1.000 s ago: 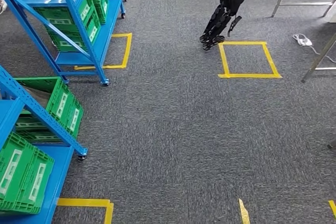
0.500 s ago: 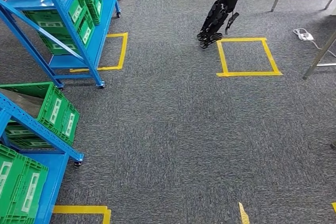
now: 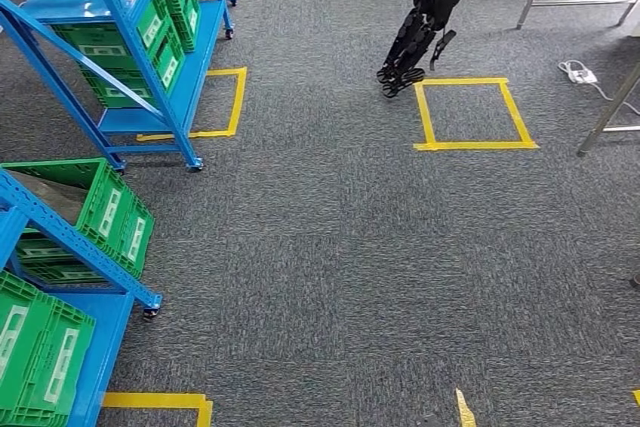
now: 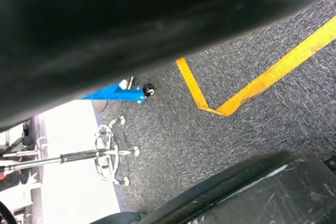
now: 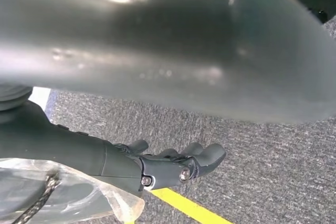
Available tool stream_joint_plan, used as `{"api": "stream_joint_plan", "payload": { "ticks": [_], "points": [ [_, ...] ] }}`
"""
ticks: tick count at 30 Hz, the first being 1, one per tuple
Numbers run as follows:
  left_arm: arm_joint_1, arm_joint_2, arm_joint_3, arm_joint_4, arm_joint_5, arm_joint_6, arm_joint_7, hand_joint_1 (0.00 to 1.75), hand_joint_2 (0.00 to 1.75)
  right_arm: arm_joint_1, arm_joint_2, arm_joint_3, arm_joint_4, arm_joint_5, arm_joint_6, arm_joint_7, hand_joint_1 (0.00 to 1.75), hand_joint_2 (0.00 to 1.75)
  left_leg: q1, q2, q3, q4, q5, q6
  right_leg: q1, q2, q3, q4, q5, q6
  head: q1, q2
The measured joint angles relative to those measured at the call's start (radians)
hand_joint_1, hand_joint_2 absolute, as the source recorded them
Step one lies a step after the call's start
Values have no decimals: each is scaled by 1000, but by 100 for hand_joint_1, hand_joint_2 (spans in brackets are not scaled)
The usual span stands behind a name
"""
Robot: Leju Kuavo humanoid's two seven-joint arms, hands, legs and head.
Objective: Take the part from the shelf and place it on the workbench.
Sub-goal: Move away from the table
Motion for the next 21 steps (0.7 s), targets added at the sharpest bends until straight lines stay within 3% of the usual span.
{"api": "stream_joint_plan", "payload": {
  "ticks": [5, 9, 12, 14, 16, 17, 18, 19, 21],
  "points": [
    [0, 0, 0, 0, -5, 0, 0, 0, 0, 0, 0, 2, 0, 12, -9, 0, 0, 0, -2, 0, 2, 3, 0, 1, -3, 0, 5, -5, 5, 3, 0, 0],
    [0, 1, 0, 0, -6, 0, 0, 0, 0, 0, 0, 3, 0, 19, -21, 1, 0, 0, -6, 0, -1, 10, -2, 10, -6, -1, 7, -11, 11, 12, 0, 0],
    [0, 0, 0, 0, -7, 0, 0, 0, 0, -1, 0, 4, 0, 22, -22, 2, 0, 0, 0, 2, 9, -16, 16, 23, -6, 0, 3, -10, 8, 23, 0, 0],
    [0, -1, 0, 0, -7, 0, 0, 0, 0, -3, 0, 5, 0, 23, -23, 2, 0, 0, 6, 1, 17, -36, 30, 30, -5, 1, -34, 62, -31, 29, 2, 0],
    [2, -1, 0, 0, -7, 0, 0, 0, 0, -3, 0, 7, 0, 25, -23, 2, 0, 0, 7, -3, 16, -37, 32, 33, -9, 2, -96, 190, -83, 36, 2, 0],
    [3, -2, 0, 0, -7, 0, 0, 0, 0, -2, 0, 8, 0, 26, -24, 2, 0, 0, 7, -7, 16, -36, 31, 31, -11, 2, -119, 233, -93, 41, 2, 0],
    [4, -2, 0, 0, -7, -1, 0, 0, 0, -2, 0, 9, 0, 28, -24, 2, 0, 0, 8, -14, 16, -34, 29, 29, -14, 2, -125, 243, -85, 45, 2, 0],
    [5, -2, 0, 0, -7, -2, 0, 0, 0, -1, 0, 10, 0, 29, -25, 2, 0, 0, 11, -23, 18, -31, 26, 24, -17, 3, -111, 213, -58, 49, 2, 0],
    [4, -3, 0, 0, -8, -3, 0, 0, 0, -1, 0, 11, 0, 31, -29, 2, 0, 0, 16, -43, 19, -20, 15, 12, -25, 26, -45, 84, 3, 56, 2, 0]
  ]
}}
